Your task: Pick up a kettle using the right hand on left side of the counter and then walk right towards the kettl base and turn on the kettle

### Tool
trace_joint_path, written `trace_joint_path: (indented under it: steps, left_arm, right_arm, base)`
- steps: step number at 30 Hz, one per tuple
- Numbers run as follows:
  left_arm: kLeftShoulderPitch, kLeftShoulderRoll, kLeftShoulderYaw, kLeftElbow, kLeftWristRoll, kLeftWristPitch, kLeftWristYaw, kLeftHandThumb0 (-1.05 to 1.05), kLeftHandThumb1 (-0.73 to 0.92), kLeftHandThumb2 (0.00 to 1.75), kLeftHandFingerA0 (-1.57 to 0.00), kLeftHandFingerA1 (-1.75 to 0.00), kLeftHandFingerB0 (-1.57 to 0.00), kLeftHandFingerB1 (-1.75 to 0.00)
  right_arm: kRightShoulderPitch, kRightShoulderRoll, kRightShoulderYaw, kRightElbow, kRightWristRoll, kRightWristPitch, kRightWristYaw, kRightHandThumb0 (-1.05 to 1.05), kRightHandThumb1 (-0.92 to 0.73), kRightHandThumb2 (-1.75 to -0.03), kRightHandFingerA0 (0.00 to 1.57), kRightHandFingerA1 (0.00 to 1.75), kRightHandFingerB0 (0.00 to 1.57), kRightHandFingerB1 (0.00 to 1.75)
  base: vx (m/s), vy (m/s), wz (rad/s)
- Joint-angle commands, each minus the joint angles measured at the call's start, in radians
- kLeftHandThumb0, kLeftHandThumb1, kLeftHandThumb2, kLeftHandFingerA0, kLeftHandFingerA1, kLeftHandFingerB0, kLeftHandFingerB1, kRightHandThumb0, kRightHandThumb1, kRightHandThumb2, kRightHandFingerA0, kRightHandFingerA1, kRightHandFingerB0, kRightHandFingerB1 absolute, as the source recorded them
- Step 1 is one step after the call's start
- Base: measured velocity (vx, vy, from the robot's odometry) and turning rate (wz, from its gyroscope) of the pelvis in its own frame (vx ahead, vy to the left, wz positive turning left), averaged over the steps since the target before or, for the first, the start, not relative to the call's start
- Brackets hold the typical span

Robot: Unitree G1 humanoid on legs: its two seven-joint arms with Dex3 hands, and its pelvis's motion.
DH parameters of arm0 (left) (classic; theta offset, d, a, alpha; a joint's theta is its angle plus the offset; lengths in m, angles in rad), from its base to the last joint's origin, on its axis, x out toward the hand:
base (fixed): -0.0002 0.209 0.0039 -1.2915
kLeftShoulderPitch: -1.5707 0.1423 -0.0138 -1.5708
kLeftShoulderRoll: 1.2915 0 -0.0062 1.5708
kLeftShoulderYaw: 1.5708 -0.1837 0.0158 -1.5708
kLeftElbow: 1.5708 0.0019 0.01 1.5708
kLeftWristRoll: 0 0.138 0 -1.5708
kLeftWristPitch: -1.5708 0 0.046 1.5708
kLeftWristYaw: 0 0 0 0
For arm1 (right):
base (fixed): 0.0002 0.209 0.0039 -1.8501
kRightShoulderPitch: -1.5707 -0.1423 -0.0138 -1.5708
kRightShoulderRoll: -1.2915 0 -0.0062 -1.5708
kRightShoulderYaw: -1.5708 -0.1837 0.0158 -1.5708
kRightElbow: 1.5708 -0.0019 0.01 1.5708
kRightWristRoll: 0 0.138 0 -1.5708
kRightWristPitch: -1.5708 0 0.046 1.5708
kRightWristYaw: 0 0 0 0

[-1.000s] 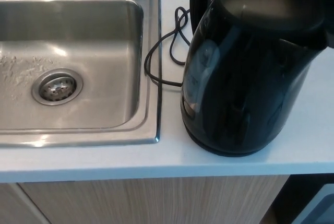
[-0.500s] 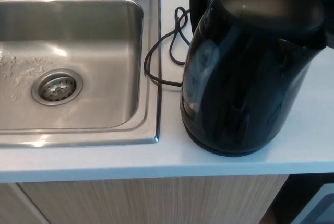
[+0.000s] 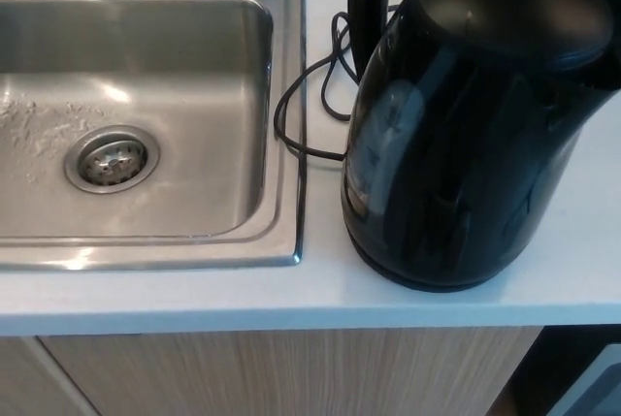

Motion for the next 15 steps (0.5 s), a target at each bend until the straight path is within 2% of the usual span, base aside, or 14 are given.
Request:
trace_joint_path:
  steps: [1,2,3,4,6,7,12,13,15]
  left_arm:
    - [-0.003,0.018,-0.013,0.004,0.014,0.042,0.039,-0.07,0.51,0.71,-1.01,-1.03,-1.0,-0.89]
    - [-0.004,0.014,-0.009,0.001,0.005,0.029,0.027,-0.05,0.5,0.79,-1.07,-0.98,-1.03,-0.9]
    - [-0.006,0.008,-0.002,-0.005,-0.007,0.009,0.007,-0.05,0.5,0.79,-1.07,-0.98,-1.03,-0.9]
    - [0.001,-0.004,0.015,-0.014,-0.034,-0.002,-0.036,-0.09,0.49,0.79,-1.14,-0.99,-1.03,-0.92]
    - [0.005,-0.009,0.011,-0.016,-0.024,-0.035,-0.037,-0.06,0.46,0.76,-1.1,-0.99,-1.02,-0.94]
    - [0.0,-0.009,0.022,-0.015,-0.036,-0.019,-0.047,-0.01,0.37,1.01,-1.04,-1.02,-1.01,-1.0]
    - [-0.001,-0.011,0.035,-0.015,-0.04,-0.012,-0.058,-0.01,0.37,1.01,-1.04,-1.02,-1.01,-1.0]
    - [-0.011,-0.002,0.021,-0.008,-0.018,0.005,-0.025,-0.04,0.47,0.79,-1.04,-0.99,-1.02,-0.88]
    - [-0.015,0.002,0.014,-0.005,-0.008,0.012,-0.011,-0.04,0.47,0.79,-1.04,-0.99,-1.02,-0.88]
  right_arm:
    - [-0.003,0.01,0.001,0.006,-0.007,-0.022,-0.06,-0.61,-0.74,-0.62,0.77,0.87,0.66,0.54]
    - [0.004,0.008,0.001,0.005,-0.007,-0.031,-0.067,-0.66,-0.76,-0.63,0.73,0.83,0.62,0.56]
    - [0.013,0.004,0.003,0.004,-0.008,-0.043,-0.077,-0.66,-0.76,-0.63,0.73,0.83,0.62,0.56]
    - [0.021,0.002,0.006,0.002,-0.01,-0.063,-0.096,-0.68,-0.77,-0.63,0.78,0.97,0.61,0.59]
    - [0.015,0.003,0.006,0.002,-0.01,-0.069,-0.101,-0.68,-0.78,-0.63,0.77,0.92,0.6,0.57]
    - [0.006,0.006,0.004,0.001,-0.008,-0.07,-0.094,-0.68,-0.8,-0.64,0.72,0.76,0.59,0.5]
    - [0.001,0.008,0.003,0.003,-0.009,-0.074,-0.094,-0.68,-0.8,-0.64,0.72,0.76,0.59,0.5]
    - [0.006,0.018,-0.031,-0.006,0.031,-0.1,-0.084,-0.78,-0.65,-0.96,0.78,0.89,0.59,0.61]
    - [0.008,0.022,-0.048,-0.01,0.046,-0.112,-0.08,-0.78,-0.65,-0.96,0.78,0.89,0.59,0.61]
  base:
    - [0.0,0.0,0.0]
    - [0.0,0.0,0.0]
    - [0.0,0.0,0.0]
    - [0.0,0.0,0.0]
    - [0.0,0.0,0.0]
    - [0.0,0.0,0.0]
    - [0.0,0.0,0.0]
    - [0.0,0.0,0.0]
    - [0.0,0.0,0.0]
